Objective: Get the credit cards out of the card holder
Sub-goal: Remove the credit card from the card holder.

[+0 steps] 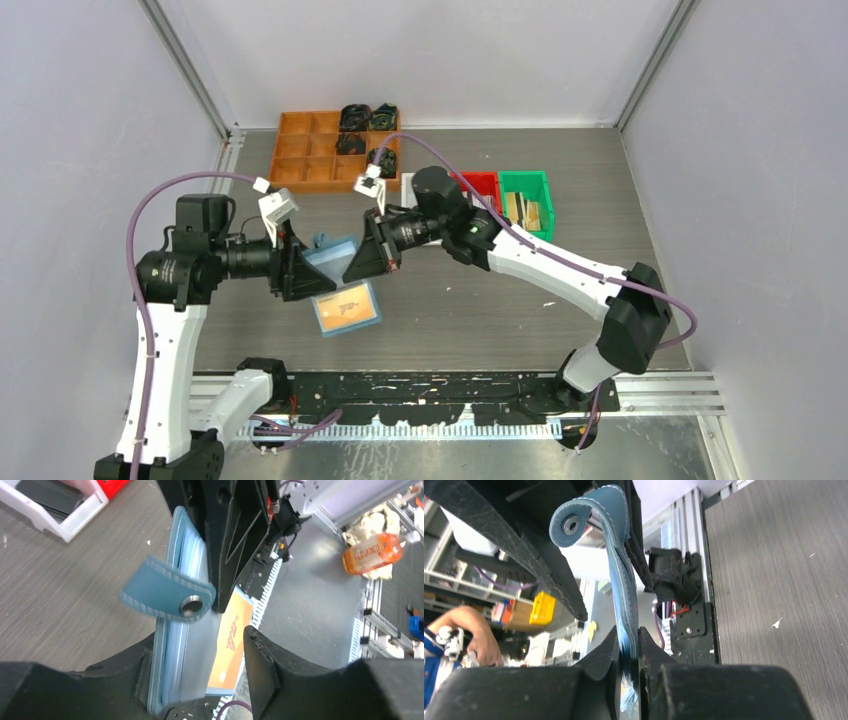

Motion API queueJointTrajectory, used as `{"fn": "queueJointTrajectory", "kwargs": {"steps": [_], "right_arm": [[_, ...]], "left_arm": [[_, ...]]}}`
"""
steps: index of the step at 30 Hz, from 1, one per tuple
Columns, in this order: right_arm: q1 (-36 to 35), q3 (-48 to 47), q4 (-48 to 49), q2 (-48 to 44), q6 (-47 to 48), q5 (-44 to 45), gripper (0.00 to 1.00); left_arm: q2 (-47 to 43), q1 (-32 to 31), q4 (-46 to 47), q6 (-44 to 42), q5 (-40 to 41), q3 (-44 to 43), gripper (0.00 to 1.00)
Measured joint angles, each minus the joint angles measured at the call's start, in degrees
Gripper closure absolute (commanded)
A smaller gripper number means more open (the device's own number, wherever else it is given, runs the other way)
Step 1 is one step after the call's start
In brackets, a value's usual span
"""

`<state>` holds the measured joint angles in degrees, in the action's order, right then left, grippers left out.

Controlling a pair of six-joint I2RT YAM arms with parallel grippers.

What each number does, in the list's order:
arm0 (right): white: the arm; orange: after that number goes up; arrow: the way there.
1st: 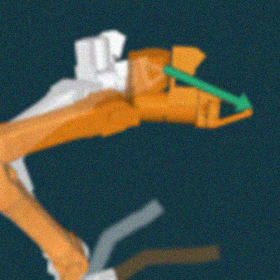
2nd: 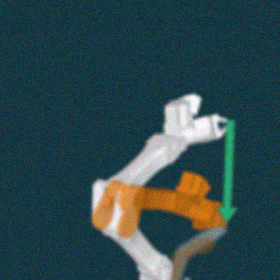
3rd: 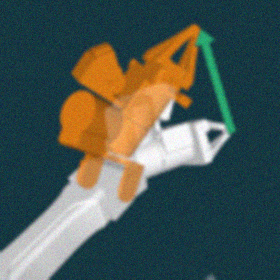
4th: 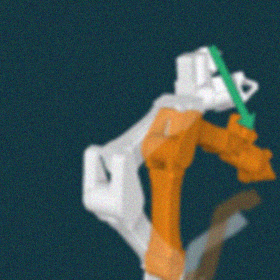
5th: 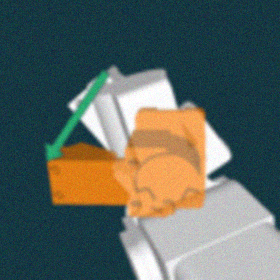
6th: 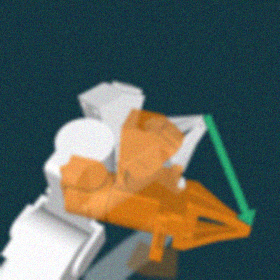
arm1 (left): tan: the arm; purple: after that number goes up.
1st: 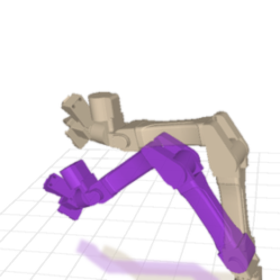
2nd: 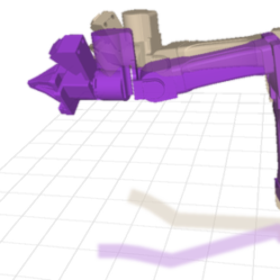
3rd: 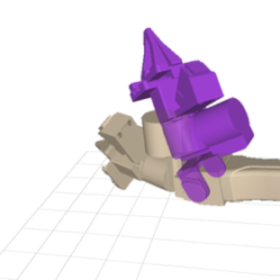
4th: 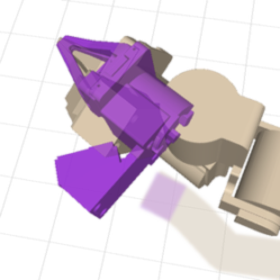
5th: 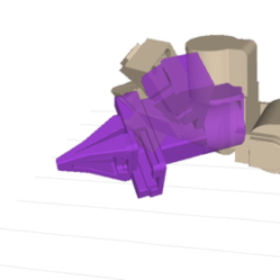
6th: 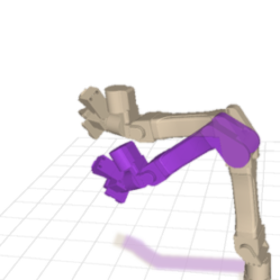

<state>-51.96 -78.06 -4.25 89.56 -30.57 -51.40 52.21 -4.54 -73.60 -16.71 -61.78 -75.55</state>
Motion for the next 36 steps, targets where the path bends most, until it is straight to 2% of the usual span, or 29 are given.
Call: {"fn": "queueJointTrajectory", "kwargs": {"steps": [5, 11, 12, 16, 17, 20, 23, 26, 29, 32, 36], "right_arm": [[2.01, 9.99, 18.38, -3.74, -13.20, 3.85, 0.99], [3.34, 12.37, 33.79, -3.82, -23.06, 10.49, 0.99], [3.61, 12.44, 35.34, -3.82, -23.82, 11.74, 0.99], [4.24, 13.64, 39.32, -4.35, -25.27, 15.91, 0.99], [4.20, 14.34, 39.93, -4.72, -25.35, 16.96, 0.99], [3.85, 15.39, 41.22, -5.46, -25.46, 18.73, 0.85], [3.72, 16.06, 42.03, -6.05, -25.44, 19.37, 0.78], [3.72, 16.87, 41.92, -6.62, -25.16, 19.82, 0.62], [3.89, 17.11, 41.53, -6.73, -25.11, 19.78, 0.52], [4.66, 17.09, 41.11, -6.73, -25.49, 18.23, 0.51], [6.78, 15.82, 40.11, -6.45, -26.91, 13.66, 0.55]], "left_arm": [[-4.00, 0.04, 12.26, 12.07, 1.29, 6.01, 0.48], [-7.15, 0.02, 18.62, 26.18, 0.28, 12.50, 0.53], [-7.26, 0.00, 19.19, 28.39, -0.09, 13.05, 0.56], [-7.34, 0.00, 23.10, 36.11, -2.01, 14.10, 0.87], [-7.34, 0.00, 24.65, 38.01, -2.64, 14.38, 0.92], [-7.28, 0.00, 27.04, 41.70, -3.41, 14.60, 0.98], [-7.17, -0.02, 27.12, 41.86, -3.48, 14.60, 1.00], [-6.56, -0.09, 26.10, 40.46, -3.39, 14.27, 1.00], [-6.03, -0.11, 25.31, 38.53, -3.15, 14.03, 1.00], [-5.53, -0.11, 23.06, 34.86, -3.06, 13.31, 1.00], [-2.93, -0.11, 15.15, 24.92, -3.23, 8.85, 1.00]]}}
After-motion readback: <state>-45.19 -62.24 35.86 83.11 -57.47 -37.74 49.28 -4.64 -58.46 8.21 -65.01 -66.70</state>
